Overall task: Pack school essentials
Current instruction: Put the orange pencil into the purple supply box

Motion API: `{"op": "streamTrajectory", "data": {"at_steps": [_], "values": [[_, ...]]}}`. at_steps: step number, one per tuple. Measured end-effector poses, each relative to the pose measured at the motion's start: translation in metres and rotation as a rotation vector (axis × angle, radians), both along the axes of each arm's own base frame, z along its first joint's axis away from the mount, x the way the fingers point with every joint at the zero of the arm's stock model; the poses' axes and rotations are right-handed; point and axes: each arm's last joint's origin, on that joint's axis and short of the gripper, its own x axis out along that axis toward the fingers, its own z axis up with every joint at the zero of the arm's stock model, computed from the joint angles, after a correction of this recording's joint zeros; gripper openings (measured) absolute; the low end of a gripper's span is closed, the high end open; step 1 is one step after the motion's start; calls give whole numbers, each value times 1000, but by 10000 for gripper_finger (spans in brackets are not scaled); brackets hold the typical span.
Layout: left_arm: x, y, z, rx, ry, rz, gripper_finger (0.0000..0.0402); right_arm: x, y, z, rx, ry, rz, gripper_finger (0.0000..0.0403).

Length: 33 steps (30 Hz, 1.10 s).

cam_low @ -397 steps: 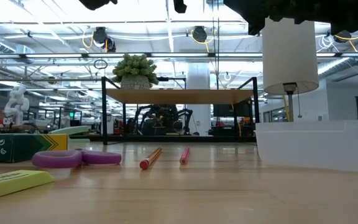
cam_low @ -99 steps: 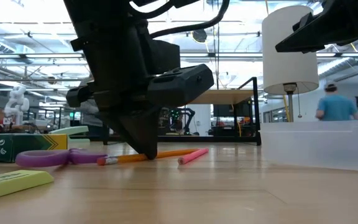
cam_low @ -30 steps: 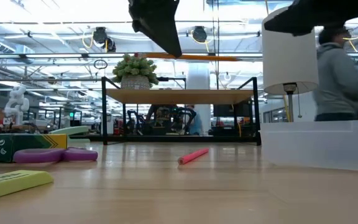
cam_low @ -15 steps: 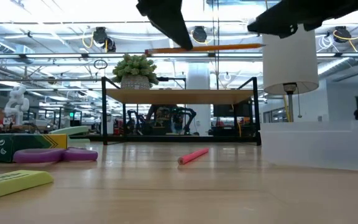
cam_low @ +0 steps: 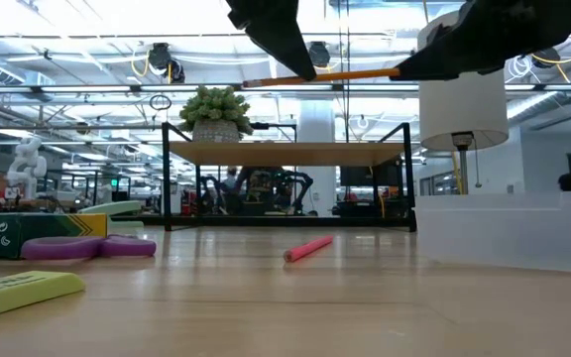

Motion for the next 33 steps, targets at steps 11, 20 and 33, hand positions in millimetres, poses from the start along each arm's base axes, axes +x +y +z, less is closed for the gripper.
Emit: {"op": "streamTrajectory", "data": {"at_steps": [11, 20, 33], "values": [[0, 0, 0, -7, 2, -6, 26, 0, 0, 1, -7, -5, 4, 72], [0, -1, 0, -13, 0, -1, 26, 0, 0, 1, -5, -5, 3, 13], [-2, -14, 1, -41, -38, 32, 133, 0, 0, -1, 54, 3, -19, 19]]}}
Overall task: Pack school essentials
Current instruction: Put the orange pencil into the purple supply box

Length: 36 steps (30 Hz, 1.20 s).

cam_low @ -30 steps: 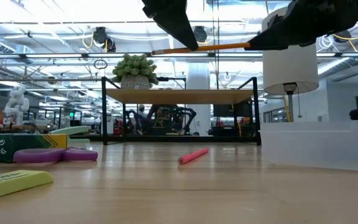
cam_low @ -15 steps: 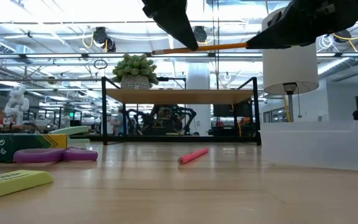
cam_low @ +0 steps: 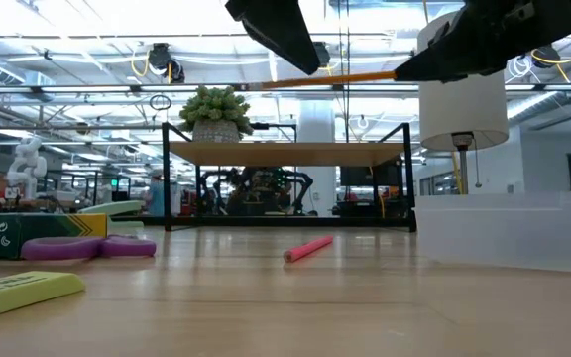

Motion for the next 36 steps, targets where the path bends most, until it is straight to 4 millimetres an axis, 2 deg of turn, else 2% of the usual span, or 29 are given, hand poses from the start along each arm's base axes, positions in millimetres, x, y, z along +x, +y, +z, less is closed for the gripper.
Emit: {"op": "streamTrajectory", "data": {"at_steps": [4, 8, 13, 23, 31, 36], "values": [[-4, -10, 2, 42, -17, 12, 170, -3, 0, -1, 49, 15, -17, 21], [-11, -18, 9, 71, -45, 23, 185, -9, 4, 0, 109, 28, -14, 21], [-24, -24, 19, 102, -68, 85, 186, -19, 12, 1, 213, 58, -10, 21], [-36, -24, 17, 140, -54, 220, 186, -43, 36, 5, 464, 187, -6, 21], [-35, -24, 16, 122, -71, 251, 186, -63, 55, 26, 528, 334, -32, 21], [-35, -23, 16, 109, -81, 269, 186, -75, 59, 29, 551, 407, -70, 20]]}}
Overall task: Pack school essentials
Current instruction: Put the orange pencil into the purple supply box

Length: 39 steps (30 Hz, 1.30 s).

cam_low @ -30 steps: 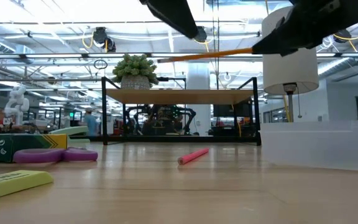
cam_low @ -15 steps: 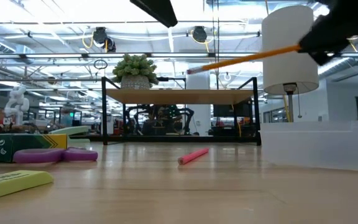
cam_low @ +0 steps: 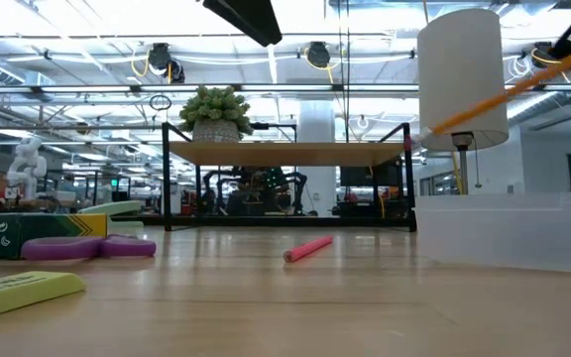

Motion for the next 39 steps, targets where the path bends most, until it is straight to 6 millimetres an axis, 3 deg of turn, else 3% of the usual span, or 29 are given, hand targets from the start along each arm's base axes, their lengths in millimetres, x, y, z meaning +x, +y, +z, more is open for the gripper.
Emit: {"op": "streamTrajectory", "data": {"at_steps": [13, 30, 39], "values": [[2, 4, 0, -14, -19, 32, 186, -24, 7, -4, 84, 212, -74, 20], [4, 11, 0, -26, -30, 64, 186, -20, 6, -11, 7, 148, -187, 20], [4, 11, 0, -26, -30, 64, 186, -22, 4, -18, -45, 203, -237, 20]]}}
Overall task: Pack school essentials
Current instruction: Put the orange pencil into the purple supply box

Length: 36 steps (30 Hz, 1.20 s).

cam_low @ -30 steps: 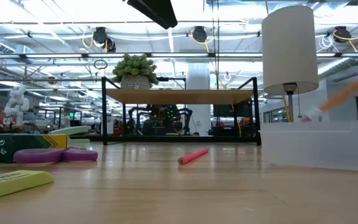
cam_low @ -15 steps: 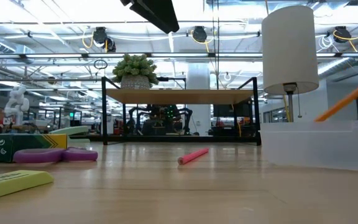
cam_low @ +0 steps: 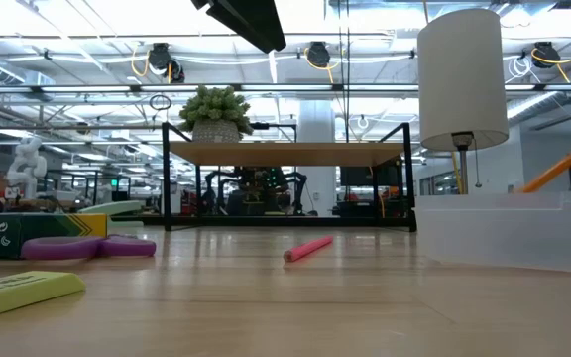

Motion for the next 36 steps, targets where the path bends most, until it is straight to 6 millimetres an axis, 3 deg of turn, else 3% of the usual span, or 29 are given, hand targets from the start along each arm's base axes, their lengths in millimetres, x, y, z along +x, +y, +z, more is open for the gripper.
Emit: {"op": "streamTrajectory", "data": {"at_steps": [16, 29, 36], "values": [[3, -1, 2, -13, -37, -10, 186, 4, 7, -11, -2, 59, -27, 37], [4, -2, 3, -14, -42, -18, 186, 6, 13, -13, 97, 83, -18, 40], [4, -2, 3, -16, -43, -17, 186, 4, 12, -31, 136, 98, -8, 41]]}}
